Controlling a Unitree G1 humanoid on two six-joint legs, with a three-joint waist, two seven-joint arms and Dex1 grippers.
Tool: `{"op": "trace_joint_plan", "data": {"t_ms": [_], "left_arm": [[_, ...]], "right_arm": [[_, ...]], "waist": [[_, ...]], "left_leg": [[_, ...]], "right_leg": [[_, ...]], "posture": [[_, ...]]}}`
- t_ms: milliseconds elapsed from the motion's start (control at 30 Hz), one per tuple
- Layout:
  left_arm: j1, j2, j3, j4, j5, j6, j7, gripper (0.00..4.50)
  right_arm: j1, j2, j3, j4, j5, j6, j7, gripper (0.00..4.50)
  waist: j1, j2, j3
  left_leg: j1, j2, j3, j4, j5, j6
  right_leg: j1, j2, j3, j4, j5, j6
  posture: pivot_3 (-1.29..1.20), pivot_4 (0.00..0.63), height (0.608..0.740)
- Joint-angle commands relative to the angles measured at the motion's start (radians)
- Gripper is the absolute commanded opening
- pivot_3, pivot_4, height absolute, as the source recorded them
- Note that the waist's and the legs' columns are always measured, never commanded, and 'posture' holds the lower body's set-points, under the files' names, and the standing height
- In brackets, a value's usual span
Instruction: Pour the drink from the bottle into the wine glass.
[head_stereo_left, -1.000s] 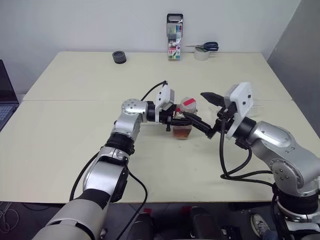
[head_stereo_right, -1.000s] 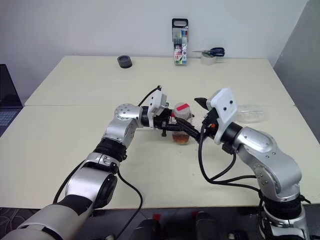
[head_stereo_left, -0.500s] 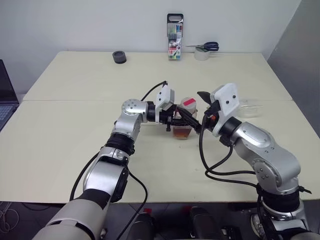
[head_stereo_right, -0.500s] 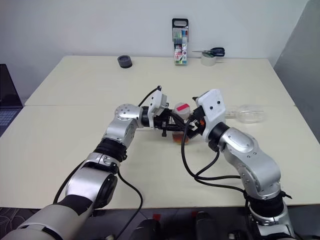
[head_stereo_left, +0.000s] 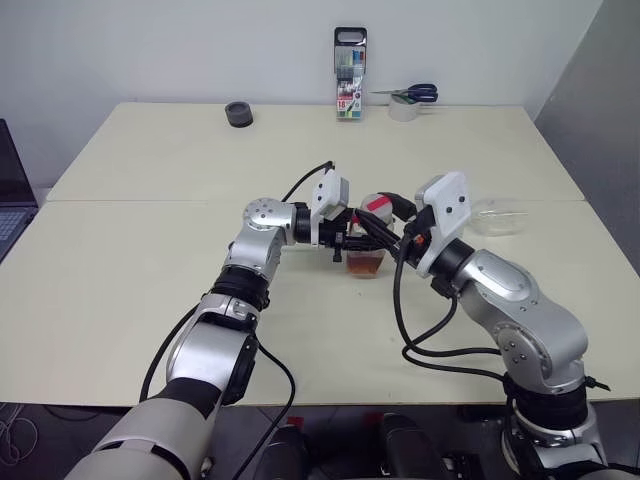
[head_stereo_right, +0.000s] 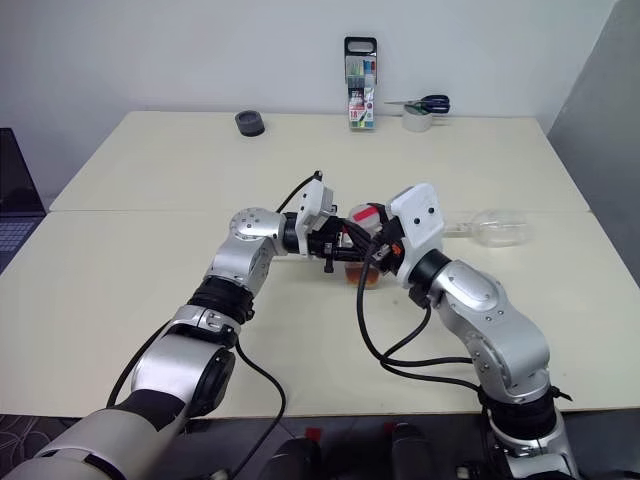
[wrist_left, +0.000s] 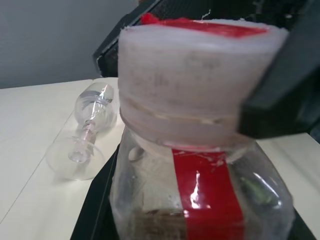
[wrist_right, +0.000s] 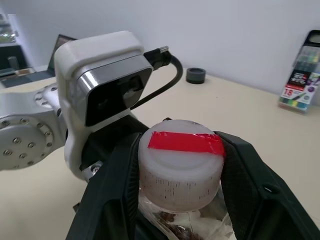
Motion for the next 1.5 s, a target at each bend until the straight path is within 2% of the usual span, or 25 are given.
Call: {"op": "trace_joint_plan", "data": {"t_ms": [33, 100, 200, 433, 467, 667, 967, 1200, 1500], "left_arm": [[-0.015, 0.004, 0.012, -0.016, -0.013, -0.002, -0.021, 1.66], [-0.016, 0.005, 0.012, -0.015, -0.014, -0.004, -0.026, 1.66], [-0.017, 0.004, 0.016, -0.018, -0.017, -0.004, -0.019, 1.66], [-0.016, 0.009, 0.019, -0.023, -0.019, 0.004, -0.016, 1.66], [-0.017, 0.01, 0.019, -0.023, -0.019, 0.005, -0.016, 1.66], [-0.026, 0.008, 0.018, -0.009, -0.018, 0.001, -0.019, 1.66], [-0.032, 0.004, 0.017, -0.005, -0.017, -0.002, -0.02, 1.66], [-0.034, 0.006, 0.021, 0.001, -0.016, -0.005, -0.017, 1.66], [-0.032, 0.004, 0.021, 0.0, -0.016, -0.007, -0.016, 1.66]], "right_arm": [[-0.141, -0.137, -0.017, 0.133, 0.075, -0.093, 0.332, 1.88], [-0.197, -0.169, -0.022, 0.214, 0.12, -0.072, 0.416, 1.88], [-0.214, -0.175, -0.013, 0.254, 0.122, -0.061, 0.44, 1.88], [-0.172, -0.142, -0.069, 0.195, 0.12, -0.054, 0.342, 4.28], [-0.164, -0.141, -0.079, 0.178, 0.134, -0.043, 0.335, 4.5], [-0.141, -0.113, -0.092, 0.154, 0.081, -0.067, 0.238, 4.5], [-0.118, -0.125, -0.078, 0.171, 0.004, -0.113, 0.209, 4.5], [-0.081, -0.114, -0.09, 0.032, 0.117, -0.019, 0.213, 4.5], [-0.099, -0.088, -0.039, 0.098, -0.003, -0.085, 0.144, 4.5]], "waist": [[-0.002, 0.0, 0.0], [-0.002, 0.0, 0.0], [-0.002, 0.0, 0.0], [0.0, 0.0, 0.0], [0.001, 0.0, 0.0], [0.0, 0.0, 0.0], [0.0, 0.0, 0.0], [0.0, 0.0, 0.0], [0.0, 0.0, 0.0]], "left_leg": [[0.0, 0.0, 0.001, 0.0, 0.0, 0.0], [0.001, 0.001, 0.001, 0.0, 0.0, 0.0], [0.001, 0.001, 0.0, -0.001, 0.0, 0.0], [0.0, 0.0, 0.0, 0.0, 0.0, 0.0], [0.0, 0.0, 0.0, 0.0, 0.0, 0.0], [0.0, 0.0, 0.0, 0.0, 0.0, 0.0], [0.0, 0.0, 0.0, 0.0, 0.0, 0.0], [0.0, 0.0, 0.0, 0.0, 0.0, 0.0], [0.0, 0.0, 0.0, 0.0, 0.0, 0.0]], "right_leg": [[0.0, 0.0, 0.0, 0.0, 0.0, 0.0], [0.001, 0.001, 0.0, 0.0, 0.0, 0.0], [0.001, 0.001, -0.001, 0.0, 0.0, 0.0], [0.0, -0.001, 0.0, 0.0, 0.0, 0.0], [0.0, -0.001, 0.0, 0.0, 0.0, 0.0], [0.0, -0.001, 0.0, 0.0, 0.0, 0.0], [0.0, -0.001, 0.0, 0.0, 0.0, 0.0], [0.0, -0.001, 0.0, 0.0, 0.0, 0.0], [0.0, 0.0, 0.0, 0.0, 0.0, 0.0]], "posture": [[0.0, 0.15, 0.74], [0.0, 0.15, 0.74], [0.0, 0.15, 0.74], [0.0, 0.15, 0.74], [0.0, 0.15, 0.74], [0.0, 0.15, 0.74], [0.0, 0.15, 0.74], [0.0, 0.15, 0.74], [0.0, 0.15, 0.74]]}}
